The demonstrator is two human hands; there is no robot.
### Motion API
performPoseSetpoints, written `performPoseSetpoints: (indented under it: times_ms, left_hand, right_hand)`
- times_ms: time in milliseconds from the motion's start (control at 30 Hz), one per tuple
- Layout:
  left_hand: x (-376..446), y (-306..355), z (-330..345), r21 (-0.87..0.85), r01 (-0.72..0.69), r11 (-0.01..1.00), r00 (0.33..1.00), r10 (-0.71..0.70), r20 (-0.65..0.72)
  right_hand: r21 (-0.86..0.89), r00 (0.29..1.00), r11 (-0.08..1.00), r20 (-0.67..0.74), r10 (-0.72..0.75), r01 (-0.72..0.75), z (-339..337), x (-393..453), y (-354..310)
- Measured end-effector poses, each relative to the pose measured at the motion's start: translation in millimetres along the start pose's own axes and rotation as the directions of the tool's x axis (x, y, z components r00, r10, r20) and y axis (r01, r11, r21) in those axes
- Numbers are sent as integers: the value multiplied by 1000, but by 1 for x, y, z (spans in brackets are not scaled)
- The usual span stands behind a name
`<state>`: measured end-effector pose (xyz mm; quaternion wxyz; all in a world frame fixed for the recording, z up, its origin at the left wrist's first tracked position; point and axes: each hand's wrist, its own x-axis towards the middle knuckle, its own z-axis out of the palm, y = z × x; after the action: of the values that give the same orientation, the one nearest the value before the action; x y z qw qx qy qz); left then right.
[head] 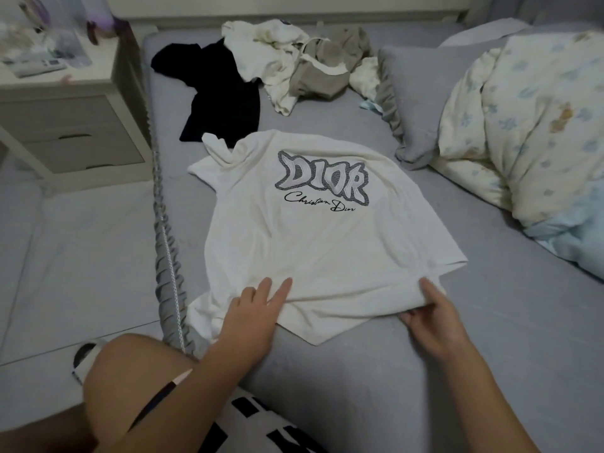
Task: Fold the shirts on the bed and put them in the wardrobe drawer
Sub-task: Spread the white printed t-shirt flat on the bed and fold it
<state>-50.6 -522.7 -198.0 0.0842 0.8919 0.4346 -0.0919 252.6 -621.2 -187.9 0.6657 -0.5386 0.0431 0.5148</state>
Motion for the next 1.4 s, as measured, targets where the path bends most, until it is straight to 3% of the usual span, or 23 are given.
performPoseSetpoints:
  times_ms: [67, 133, 233, 267, 333, 400, 467, 500, 567, 600, 633, 700, 767, 833, 867, 967, 1033, 1067, 1133, 1167, 1267, 1333, 1400]
  left_hand:
    - [4, -4, -4, -80, 74, 994, 997, -76, -22]
    - [11, -11, -19, -412, 117, 904, 982, -168, -91]
    - [5, -21, -51, -717, -110, 689, 952, -133, -275]
    - [-1, -21, -54, -727, -181, 662, 946, -85, -313]
    - [-7, -20, -50, -638, -144, 757, 963, -41, -265]
    - [-7, -16, -37, -391, 17, 920, 998, -40, -52]
    - [-8, -9, -22, -306, -29, 951, 991, 68, 117]
    - [-9, -5, -21, -458, -64, 887, 980, 142, 139]
    - [-12, 3, -28, -851, -2, 525, 973, 196, 119]
    - [-11, 2, -29, -922, 42, 385, 985, 139, 102]
    - [-9, -1, -28, -939, 70, 338, 996, 32, 86]
    - [-3, -13, -20, -798, 208, 566, 952, -305, 31]
    - [3, -29, -9, -463, 442, 768, 864, -503, -9]
    - [6, -42, -2, -342, 555, 759, 825, -555, 107]
    - [6, -46, 1, -396, 543, 740, 835, -528, 158]
    - [8, -57, -4, -814, 359, 457, 886, -440, 144]
    - [10, -67, -15, -938, 263, 228, 835, -541, 102]
    - [11, -75, -18, -941, 291, 174, 774, -621, 124]
    - [11, -90, -17, -787, 536, 307, 704, -676, 216]
    - [9, -95, -14, -627, 642, 442, 712, -648, 272]
    - [11, -101, -9, -362, 657, 661, 751, -529, 396]
    - [22, -103, -13, -364, 618, 697, 779, -481, 402]
    - [38, -102, -18, -468, 607, 643, 793, -526, 306]
  right_hand:
    - [-100, 1000, 995, 22, 2, 0, 2, -4, 10]
    - [-91, 996, 993, 47, -73, 77, 7, -5, 2]
    - [-19, 960, 962, 69, -272, 274, 5, -7, -26]
    - [-12, 951, 951, 45, -307, 308, 2, -9, -34]
    - [-156, 936, 933, -89, -339, 323, -6, -10, -37]
    - [-418, 903, 886, -271, -334, 202, -18, -8, -28]
    - [-436, 882, 891, -362, -302, 126, -29, -5, -21]
    - [-393, 880, 909, -371, -297, 141, -34, -5, -21]
    - [-305, 904, 934, -320, -283, 184, -42, -9, -25]
    - [-254, 942, 953, -248, -228, 164, -45, -12, -28]
    - [-234, 976, 966, -161, -148, 108, -46, -15, -29]
    - [-327, 999, 944, -4, 51, -49, -49, -17, -23]
    - [-414, 980, 901, 83, 182, -132, -49, -20, -18]
    - [-406, 975, 908, 137, 175, -106, -47, -18, -22]
    - [-354, 976, 932, 161, 147, -82, -44, -16, -28]
    - [-226, 985, 969, 118, 126, -97, -38, -11, -54]
    - [-501, 987, 853, -12, 160, -144, -36, -13, -68]
    - [-697, 977, 692, -66, 200, -189, -38, -15, -72]
    - [-895, 943, 338, -212, 256, -292, -47, -11, -78]
    - [-902, 939, 283, -275, 209, -327, -49, -7, -80]
    - [-736, 937, 629, -347, -35, -249, -46, 21, -86]
    - [-614, 938, 773, -338, -76, -159, -29, 51, -92]
    - [-583, 933, 806, -336, -127, -101, -5, 83, -96]
